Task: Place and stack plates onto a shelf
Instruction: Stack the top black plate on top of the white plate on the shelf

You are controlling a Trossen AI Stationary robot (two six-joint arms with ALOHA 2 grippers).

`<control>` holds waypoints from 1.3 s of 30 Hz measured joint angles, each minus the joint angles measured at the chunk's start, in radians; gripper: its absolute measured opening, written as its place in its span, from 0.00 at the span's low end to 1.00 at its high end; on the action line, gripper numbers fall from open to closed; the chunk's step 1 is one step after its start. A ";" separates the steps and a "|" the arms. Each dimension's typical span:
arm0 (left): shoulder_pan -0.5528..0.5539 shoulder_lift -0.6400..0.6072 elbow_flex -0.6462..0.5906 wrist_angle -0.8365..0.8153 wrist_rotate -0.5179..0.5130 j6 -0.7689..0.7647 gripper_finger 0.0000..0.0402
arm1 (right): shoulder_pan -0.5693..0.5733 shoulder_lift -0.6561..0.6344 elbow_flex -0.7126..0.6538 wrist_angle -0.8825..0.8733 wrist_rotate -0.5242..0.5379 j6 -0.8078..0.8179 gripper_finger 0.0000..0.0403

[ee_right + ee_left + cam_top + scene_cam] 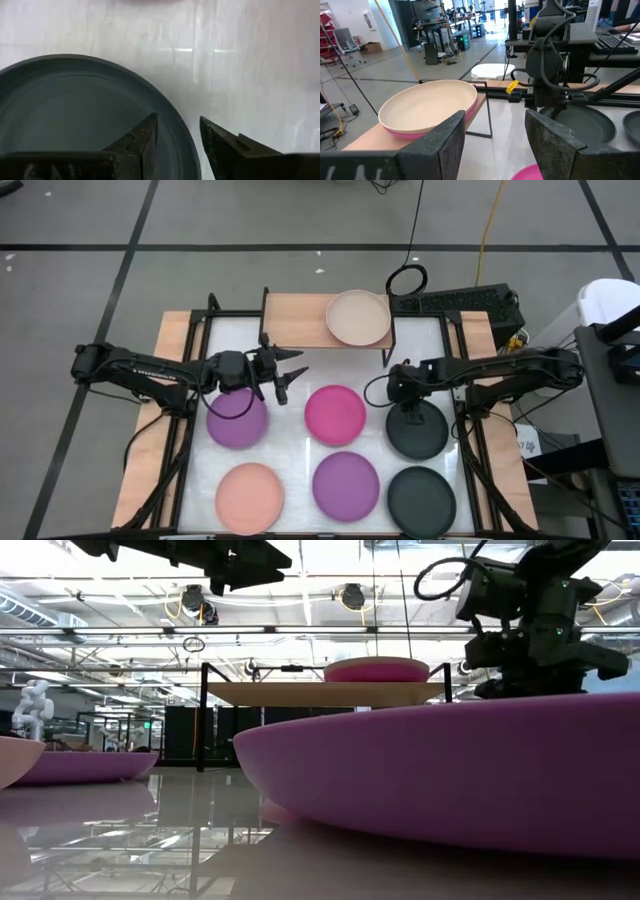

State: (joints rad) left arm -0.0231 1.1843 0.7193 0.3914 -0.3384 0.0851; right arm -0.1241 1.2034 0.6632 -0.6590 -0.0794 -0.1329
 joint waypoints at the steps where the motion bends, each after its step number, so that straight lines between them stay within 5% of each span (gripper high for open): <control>1: 0.000 0.000 0.000 0.000 0.000 -0.002 0.53 | -0.007 0.009 0.000 0.000 0.000 0.000 0.32; 12: 0.000 0.000 0.000 -0.001 0.000 -0.009 0.53 | -0.061 0.114 0.000 -0.004 -0.001 -0.026 0.30; 18: 0.000 0.000 0.000 -0.001 0.000 -0.012 0.53 | -0.060 0.090 0.000 -0.013 -0.001 -0.063 0.08; 32: 0.000 0.000 0.000 0.000 0.000 -0.016 0.53 | -0.060 -0.184 0.053 -0.051 -0.024 -0.046 0.00; 39: 0.000 0.000 0.000 0.001 0.000 -0.036 0.53 | -0.120 -0.285 0.203 0.140 -0.020 0.010 0.00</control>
State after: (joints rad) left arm -0.0231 1.1843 0.7197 0.3920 -0.3383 0.0490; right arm -0.2441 0.9188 0.8659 -0.5192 -0.0998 -0.1233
